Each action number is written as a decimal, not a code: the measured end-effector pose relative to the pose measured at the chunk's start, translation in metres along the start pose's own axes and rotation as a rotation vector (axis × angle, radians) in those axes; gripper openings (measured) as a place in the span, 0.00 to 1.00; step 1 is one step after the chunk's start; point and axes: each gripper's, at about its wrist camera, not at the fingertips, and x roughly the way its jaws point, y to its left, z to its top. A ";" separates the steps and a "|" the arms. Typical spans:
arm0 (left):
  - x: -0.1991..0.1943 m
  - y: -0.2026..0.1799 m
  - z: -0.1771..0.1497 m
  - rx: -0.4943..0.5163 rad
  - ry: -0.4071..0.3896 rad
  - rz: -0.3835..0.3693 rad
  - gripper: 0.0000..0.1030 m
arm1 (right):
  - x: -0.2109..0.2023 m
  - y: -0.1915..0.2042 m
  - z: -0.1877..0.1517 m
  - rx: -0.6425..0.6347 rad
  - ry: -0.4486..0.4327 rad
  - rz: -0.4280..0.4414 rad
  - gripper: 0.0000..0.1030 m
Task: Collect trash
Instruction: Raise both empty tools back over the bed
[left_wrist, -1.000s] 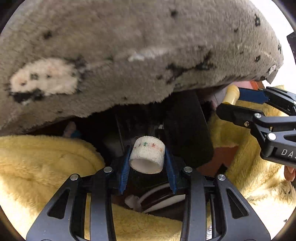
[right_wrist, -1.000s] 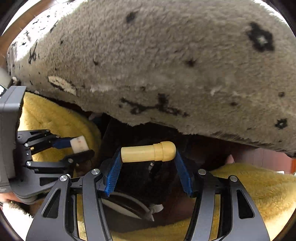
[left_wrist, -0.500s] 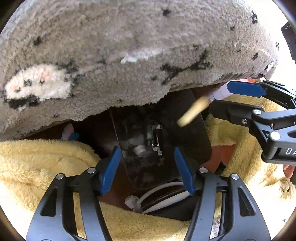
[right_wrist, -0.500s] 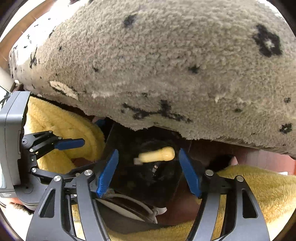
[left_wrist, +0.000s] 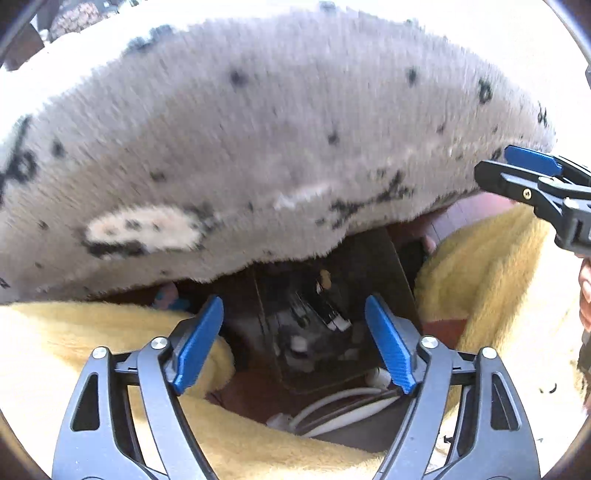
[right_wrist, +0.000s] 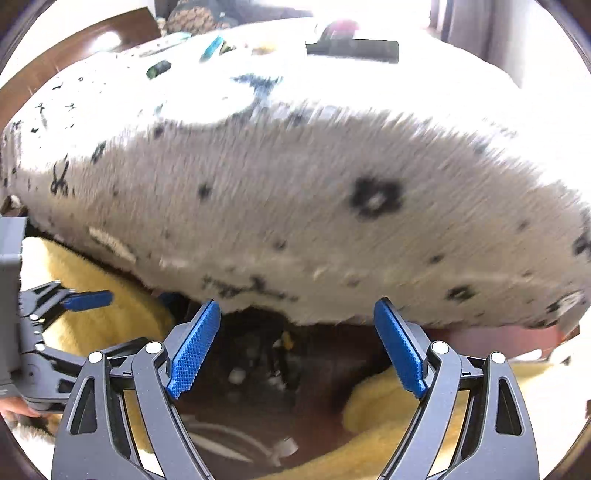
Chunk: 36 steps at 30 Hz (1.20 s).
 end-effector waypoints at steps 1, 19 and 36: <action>-0.006 0.001 0.003 0.000 -0.019 0.011 0.76 | -0.006 -0.001 0.003 -0.004 -0.020 -0.018 0.83; -0.073 0.044 0.074 -0.035 -0.271 0.123 0.87 | -0.058 -0.009 0.072 -0.031 -0.284 -0.144 0.90; -0.047 0.099 0.163 -0.086 -0.298 0.186 0.88 | 0.020 -0.043 0.153 0.068 -0.215 -0.111 0.96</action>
